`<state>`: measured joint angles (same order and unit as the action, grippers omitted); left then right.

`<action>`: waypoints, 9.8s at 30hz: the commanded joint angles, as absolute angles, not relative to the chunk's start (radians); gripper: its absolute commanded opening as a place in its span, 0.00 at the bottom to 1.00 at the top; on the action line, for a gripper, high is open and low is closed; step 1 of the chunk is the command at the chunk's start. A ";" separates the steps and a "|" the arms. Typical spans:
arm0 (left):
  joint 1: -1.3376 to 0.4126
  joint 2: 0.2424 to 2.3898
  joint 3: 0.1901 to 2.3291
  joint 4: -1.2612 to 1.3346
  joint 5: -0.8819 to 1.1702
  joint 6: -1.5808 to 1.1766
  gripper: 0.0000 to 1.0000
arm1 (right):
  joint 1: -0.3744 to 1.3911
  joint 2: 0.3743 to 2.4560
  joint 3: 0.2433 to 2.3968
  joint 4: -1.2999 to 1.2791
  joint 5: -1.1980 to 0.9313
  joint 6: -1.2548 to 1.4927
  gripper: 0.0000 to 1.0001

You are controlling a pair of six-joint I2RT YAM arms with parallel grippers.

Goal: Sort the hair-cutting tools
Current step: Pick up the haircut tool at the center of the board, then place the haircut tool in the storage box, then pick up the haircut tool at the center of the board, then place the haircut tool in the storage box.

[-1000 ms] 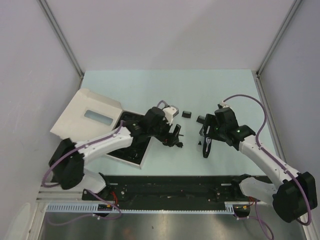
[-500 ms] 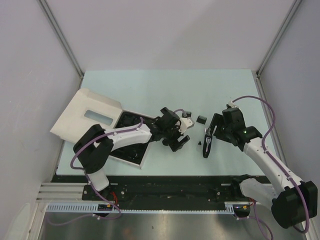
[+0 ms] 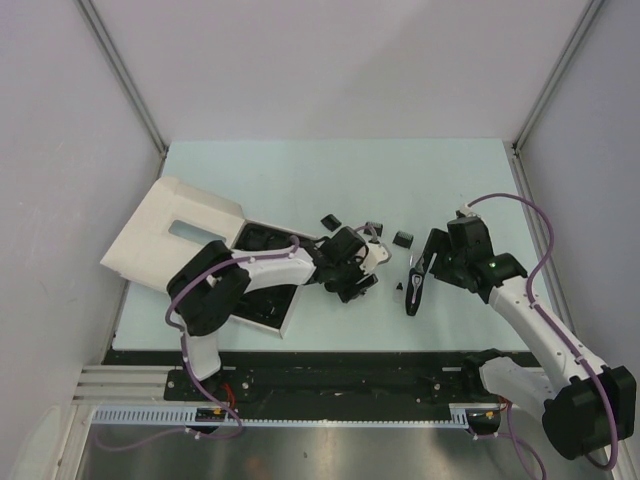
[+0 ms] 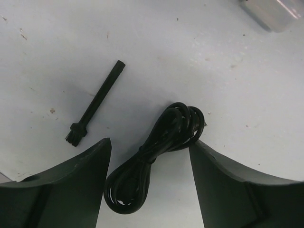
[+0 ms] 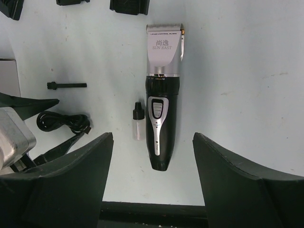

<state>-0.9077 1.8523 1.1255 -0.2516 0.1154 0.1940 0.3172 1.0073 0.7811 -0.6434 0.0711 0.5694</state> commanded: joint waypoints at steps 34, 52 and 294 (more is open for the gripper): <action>-0.612 1.220 0.907 -0.541 -0.189 -0.420 0.09 | 0.299 1.103 0.805 -0.554 0.028 0.580 0.72; -0.387 1.138 0.756 -0.695 -0.304 -0.591 0.03 | 0.307 1.154 0.807 -0.515 0.023 0.597 0.72; -0.107 0.923 1.000 -0.815 -0.084 -0.318 0.99 | 1.175 1.968 1.335 0.012 -0.179 0.089 0.11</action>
<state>-0.1219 0.9230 1.0073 -0.8265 -0.0978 -0.3058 1.1641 1.9381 1.3025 -0.0010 -0.1951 0.1009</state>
